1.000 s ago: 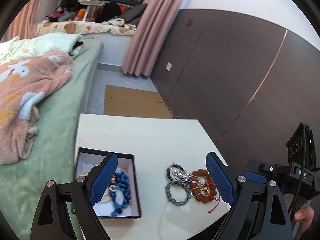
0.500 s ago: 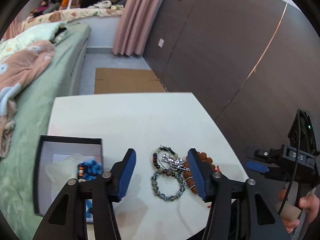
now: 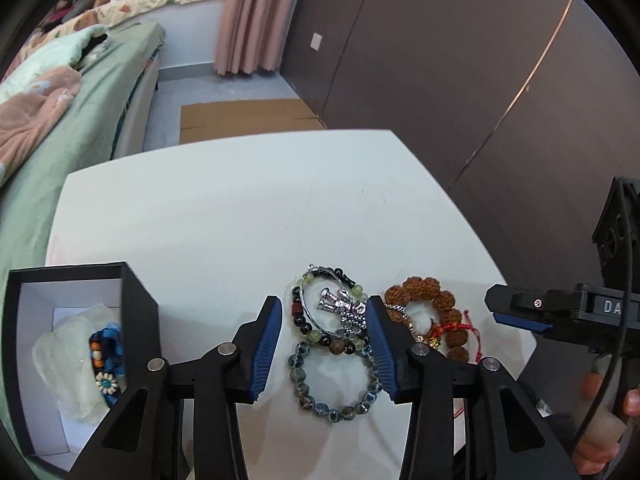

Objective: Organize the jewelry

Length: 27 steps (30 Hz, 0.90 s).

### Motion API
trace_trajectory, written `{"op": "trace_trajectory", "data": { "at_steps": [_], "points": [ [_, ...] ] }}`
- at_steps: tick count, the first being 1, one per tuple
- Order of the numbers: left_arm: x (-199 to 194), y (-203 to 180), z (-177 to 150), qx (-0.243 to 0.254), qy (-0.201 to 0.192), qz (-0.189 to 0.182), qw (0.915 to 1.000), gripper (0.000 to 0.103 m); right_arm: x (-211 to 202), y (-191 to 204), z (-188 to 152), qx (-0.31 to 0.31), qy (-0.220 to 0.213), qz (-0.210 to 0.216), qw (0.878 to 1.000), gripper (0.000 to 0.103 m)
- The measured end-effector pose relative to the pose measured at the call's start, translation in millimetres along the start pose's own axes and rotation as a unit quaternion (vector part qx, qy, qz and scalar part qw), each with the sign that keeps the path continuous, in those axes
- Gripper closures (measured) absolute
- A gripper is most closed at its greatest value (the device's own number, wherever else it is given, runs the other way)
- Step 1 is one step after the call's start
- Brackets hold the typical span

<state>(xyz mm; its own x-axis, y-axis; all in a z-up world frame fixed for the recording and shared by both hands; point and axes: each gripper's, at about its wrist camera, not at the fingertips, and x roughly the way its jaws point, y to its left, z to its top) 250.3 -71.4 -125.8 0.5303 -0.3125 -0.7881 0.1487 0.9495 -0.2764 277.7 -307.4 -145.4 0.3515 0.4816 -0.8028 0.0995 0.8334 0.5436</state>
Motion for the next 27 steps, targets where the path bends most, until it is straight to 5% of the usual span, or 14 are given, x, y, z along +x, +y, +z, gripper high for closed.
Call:
{"op": "trace_trajectory", "data": {
  "at_steps": [9, 13, 14, 17, 27],
  "points": [
    [19.5, -0.1, -2.6, -0.006, 0.026, 0.001, 0.9997, 0.064, 17.2, 2.3, -13.2, -0.008, 0.036, -0.033, 0.999, 0.055],
    [24.9, 0.2, -1.3, -0.004, 0.028, 0.006, 0.9996, 0.084, 24.4, -2.9, -17.2, 0.001, 0.049, -0.029, 0.998, 0.088],
    [25.4, 0.6, -1.5, -0.003, 0.027, 0.009, 0.9996, 0.093, 25.3, -4.8, -17.5, 0.005, 0.051, -0.022, 0.998, 0.088],
    [20.3, 3.4, -2.5, -0.012, 0.015, -0.003, 0.9998, 0.099, 20.3, -6.7, -16.3, 0.006, 0.036, -0.016, 0.999, 0.095],
    [-11.8, -0.8, -1.2, -0.005, -0.024, -0.011, 0.9996, 0.102, -5.0, 7.9, -13.4, -0.006, -0.010, 0.019, 1.000, 0.096]
  ]
}}
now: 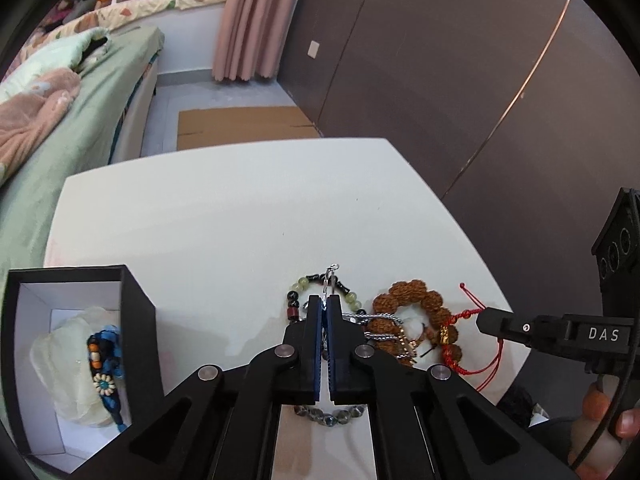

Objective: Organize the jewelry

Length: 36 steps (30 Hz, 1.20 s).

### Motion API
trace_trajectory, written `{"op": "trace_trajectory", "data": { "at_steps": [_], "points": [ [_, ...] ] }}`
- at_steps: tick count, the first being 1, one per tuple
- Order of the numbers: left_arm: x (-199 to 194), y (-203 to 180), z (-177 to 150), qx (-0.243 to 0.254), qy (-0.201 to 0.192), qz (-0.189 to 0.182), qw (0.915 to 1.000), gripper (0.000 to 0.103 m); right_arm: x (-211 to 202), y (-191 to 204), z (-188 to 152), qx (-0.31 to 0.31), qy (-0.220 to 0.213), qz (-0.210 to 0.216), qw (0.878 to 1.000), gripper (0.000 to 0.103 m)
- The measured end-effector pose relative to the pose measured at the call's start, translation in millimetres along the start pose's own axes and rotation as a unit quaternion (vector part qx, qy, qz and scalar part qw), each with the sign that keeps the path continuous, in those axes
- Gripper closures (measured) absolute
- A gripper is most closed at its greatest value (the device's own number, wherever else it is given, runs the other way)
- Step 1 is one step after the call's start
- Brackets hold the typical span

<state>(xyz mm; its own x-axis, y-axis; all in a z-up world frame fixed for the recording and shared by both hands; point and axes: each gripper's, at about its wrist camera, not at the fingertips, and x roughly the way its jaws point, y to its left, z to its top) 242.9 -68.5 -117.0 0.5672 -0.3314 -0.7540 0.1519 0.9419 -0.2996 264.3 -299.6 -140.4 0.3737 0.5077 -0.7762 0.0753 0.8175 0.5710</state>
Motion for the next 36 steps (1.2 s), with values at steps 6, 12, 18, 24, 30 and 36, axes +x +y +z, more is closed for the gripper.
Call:
{"op": "trace_trajectory", "data": {
  "at_steps": [6, 12, 18, 24, 30, 36],
  "points": [
    [-31.0, 0.9, 0.8, 0.002, -0.035, -0.017, 0.9992, 0.102, -11.5, 24.0, 2.0, -0.022, -0.025, 0.036, 0.999, 0.097],
    [-63.4, 9.6, 3.4, -0.004, -0.077, -0.026, 0.9967, 0.102, -11.4, 44.1, -2.9, -0.039, -0.030, 0.057, 0.997, 0.097],
    [-87.8, 24.2, 5.0, -0.018, -0.099, -0.024, 0.9947, 0.102, -14.8, 64.0, -10.3, -0.050, -0.040, 0.084, 0.994, 0.097],
    [-112.4, 44.1, 0.8, -0.028, -0.117, -0.014, 0.9926, 0.102, -14.4, 88.7, -16.9, -0.075, -0.061, 0.111, 0.989, 0.096],
    [-128.2, 67.2, -5.5, -0.046, -0.124, 0.012, 0.9911, 0.102, -5.0, 115.3, -26.7, -0.101, -0.068, 0.134, 0.984, 0.096],
    [-134.1, 92.8, -8.3, -0.076, -0.111, 0.038, 0.9902, 0.100, 5.2, 142.1, -39.3, -0.120, -0.058, 0.176, 0.975, 0.096]
  ]
}}
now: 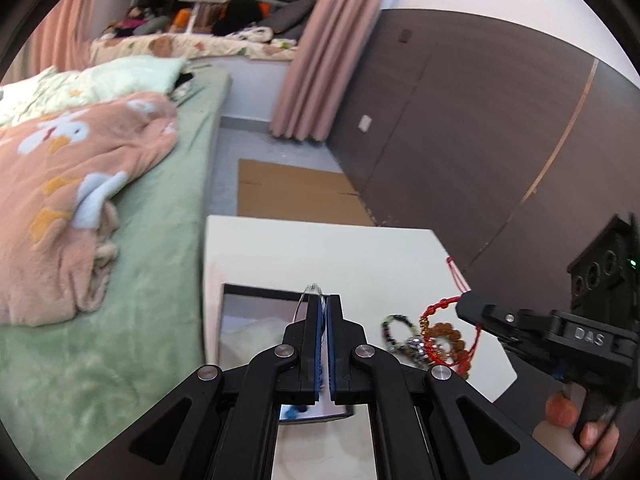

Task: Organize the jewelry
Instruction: 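Lower both held items into the black box and open both grippers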

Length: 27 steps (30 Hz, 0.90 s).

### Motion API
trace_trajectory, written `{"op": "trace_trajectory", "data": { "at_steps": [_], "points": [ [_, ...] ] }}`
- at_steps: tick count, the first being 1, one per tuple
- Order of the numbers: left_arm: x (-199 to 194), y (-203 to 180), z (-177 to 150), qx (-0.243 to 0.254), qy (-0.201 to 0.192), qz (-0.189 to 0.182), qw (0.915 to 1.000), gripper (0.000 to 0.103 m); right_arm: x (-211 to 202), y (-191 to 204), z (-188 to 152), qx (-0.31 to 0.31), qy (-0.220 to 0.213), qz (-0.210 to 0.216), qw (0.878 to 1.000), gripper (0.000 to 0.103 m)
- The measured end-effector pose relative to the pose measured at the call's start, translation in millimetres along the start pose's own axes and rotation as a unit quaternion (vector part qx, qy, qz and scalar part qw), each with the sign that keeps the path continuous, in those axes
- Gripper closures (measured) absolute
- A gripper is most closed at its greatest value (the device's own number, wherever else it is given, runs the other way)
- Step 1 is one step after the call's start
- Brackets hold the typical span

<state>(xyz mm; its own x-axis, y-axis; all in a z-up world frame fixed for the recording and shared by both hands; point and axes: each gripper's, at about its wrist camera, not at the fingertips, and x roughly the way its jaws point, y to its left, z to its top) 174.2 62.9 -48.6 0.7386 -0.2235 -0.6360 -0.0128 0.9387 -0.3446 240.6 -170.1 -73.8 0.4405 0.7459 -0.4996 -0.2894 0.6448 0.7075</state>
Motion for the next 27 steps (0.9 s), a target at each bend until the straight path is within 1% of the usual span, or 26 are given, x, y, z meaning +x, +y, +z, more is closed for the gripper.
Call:
{"op": "trace_trajectory", "data": {
  "at_steps": [1, 2, 3, 4, 5, 6, 7, 10, 16, 19, 20, 21, 22, 23, 25, 27],
  "points": [
    [-0.3, 4.0, 0.6, -0.005, 0.002, 0.001, 1.0000, 0.098, 2.8, 3.1, -1.0, -0.002, 0.001, 0.006, 1.000, 0.096],
    [-1.5, 7.1, 0.5, -0.010, 0.002, 0.004, 0.9999, 0.086, 6.4, 7.1, -2.5, -0.004, 0.003, 0.014, 1.000, 0.096],
    [-2.2, 11.0, 1.0, -0.015, 0.002, 0.006, 0.9999, 0.060, 9.2, 9.4, -4.0, -0.006, 0.003, 0.018, 1.000, 0.096],
    [-4.4, 15.6, 1.6, -0.021, -0.003, 0.006, 0.9997, 0.046, 12.9, 12.6, -5.2, -0.009, 0.003, 0.022, 1.000, 0.096],
    [-8.4, 19.5, 1.8, -0.028, -0.014, 0.005, 0.9995, 0.026, 16.2, 14.6, -6.1, -0.011, 0.004, 0.023, 1.000, 0.096],
    [-12.8, 22.2, 1.6, -0.032, -0.026, 0.007, 0.9991, 0.024, 20.6, 16.8, -7.1, -0.012, 0.007, 0.025, 1.000, 0.096],
    [-16.8, 25.1, 2.6, -0.033, -0.034, 0.011, 0.9988, 0.024, 23.8, 18.2, -8.4, -0.013, 0.009, 0.026, 1.000, 0.096],
    [-23.3, 32.6, 4.9, -0.036, -0.042, 0.019, 0.9983, 0.024, 34.4, 21.0, -10.3, -0.013, 0.016, 0.029, 0.999, 0.096],
    [-27.8, 45.8, 5.9, -0.056, -0.044, 0.024, 0.9971, 0.024, 47.6, 26.7, -11.8, -0.012, 0.026, 0.039, 0.999, 0.096],
    [-29.7, 49.9, 5.5, -0.060, -0.046, 0.031, 0.9967, 0.024, 54.0, 29.7, -11.9, -0.007, 0.032, 0.056, 0.998, 0.095],
    [-29.8, 50.8, 5.3, -0.062, -0.046, 0.032, 0.9965, 0.024, 55.7, 30.3, -12.2, -0.006, 0.034, 0.065, 0.997, 0.090],
    [-29.6, 52.5, 5.3, -0.064, -0.046, 0.033, 0.9963, 0.024, 59.2, 30.9, -12.0, -0.002, 0.042, 0.075, 0.996, 0.081],
    [-29.3, 53.4, 5.1, -0.065, -0.045, 0.035, 0.9962, 0.024, 62.4, 30.4, -12.0, 0.002, 0.050, 0.078, 0.996, 0.054],
    [-29.2, 53.8, 5.4, -0.066, -0.045, 0.036, 0.9962, 0.024, 62.4, 29.3, -12.4, 0.007, 0.051, 0.076, 0.996, 0.032],
    [-28.4, 53.8, 5.6, -0.068, -0.044, 0.036, 0.9961, 0.024, 54.0, 26.5, -11.7, 0.008, 0.028, 0.056, 0.998, 0.021],
    [-27.3, 51.6, 6.0, -0.068, -0.042, 0.033, 0.9962, 0.024, 47.5, 21.7, -8.7, 0.011, 0.029, 0.048, 0.998, 0.021]
  ]
}}
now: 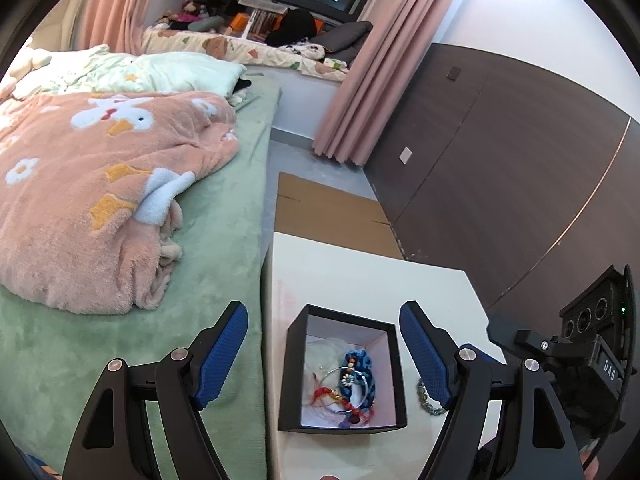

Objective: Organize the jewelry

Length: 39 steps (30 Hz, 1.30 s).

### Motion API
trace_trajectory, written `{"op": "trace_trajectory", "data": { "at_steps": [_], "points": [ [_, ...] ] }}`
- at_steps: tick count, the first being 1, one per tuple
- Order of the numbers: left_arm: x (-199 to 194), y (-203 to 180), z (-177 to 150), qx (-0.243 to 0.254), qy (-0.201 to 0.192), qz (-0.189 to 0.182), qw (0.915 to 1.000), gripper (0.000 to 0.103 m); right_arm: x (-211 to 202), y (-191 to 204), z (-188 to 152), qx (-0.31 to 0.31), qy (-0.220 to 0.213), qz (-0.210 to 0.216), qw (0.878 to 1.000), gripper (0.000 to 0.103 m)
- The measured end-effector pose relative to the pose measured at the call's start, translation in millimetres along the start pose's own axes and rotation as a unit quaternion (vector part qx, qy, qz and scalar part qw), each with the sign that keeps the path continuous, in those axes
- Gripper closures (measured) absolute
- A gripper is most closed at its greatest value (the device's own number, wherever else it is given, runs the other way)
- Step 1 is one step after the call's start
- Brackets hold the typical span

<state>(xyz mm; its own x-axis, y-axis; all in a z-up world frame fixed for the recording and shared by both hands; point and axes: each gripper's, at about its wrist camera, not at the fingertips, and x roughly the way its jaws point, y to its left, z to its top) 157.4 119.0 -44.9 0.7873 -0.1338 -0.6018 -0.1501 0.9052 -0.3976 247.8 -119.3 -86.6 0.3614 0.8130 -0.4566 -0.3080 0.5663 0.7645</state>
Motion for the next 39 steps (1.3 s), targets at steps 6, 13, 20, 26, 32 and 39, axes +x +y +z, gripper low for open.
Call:
{"op": "trace_trajectory", "data": {
  "at_steps": [6, 13, 20, 26, 32, 39],
  "points": [
    [4.0, -18.3, -2.5, 0.016, 0.006, -0.017, 0.9997, 0.024, -32.9, -15.4, 3.6, 0.018, -0.015, -0.029, 0.999, 0.021],
    [12.2, -43.8, -9.0, 0.038, 0.017, -0.034, 0.9986, 0.024, -72.6, -30.9, 8.5, 0.029, -0.034, -0.086, 0.995, 0.021],
    [23.2, -71.9, -20.3, 0.065, 0.030, -0.051, 0.9962, 0.024, -98.0, -54.8, 9.2, 0.048, -0.031, -0.145, 0.988, 0.021],
    [38.5, -97.0, -31.6, 0.086, 0.042, -0.068, 0.9930, 0.024, -115.2, -77.9, 10.9, 0.075, -0.027, -0.173, 0.982, 0.021],
    [59.9, -123.4, -43.8, 0.110, 0.066, -0.082, 0.9884, 0.029, -123.9, -99.3, 7.1, 0.105, -0.013, -0.198, 0.974, 0.022],
    [86.4, -146.3, -60.9, 0.134, 0.100, -0.093, 0.9815, 0.038, -135.6, -125.3, 5.1, 0.141, -0.006, -0.202, 0.969, 0.024]
  ]
}}
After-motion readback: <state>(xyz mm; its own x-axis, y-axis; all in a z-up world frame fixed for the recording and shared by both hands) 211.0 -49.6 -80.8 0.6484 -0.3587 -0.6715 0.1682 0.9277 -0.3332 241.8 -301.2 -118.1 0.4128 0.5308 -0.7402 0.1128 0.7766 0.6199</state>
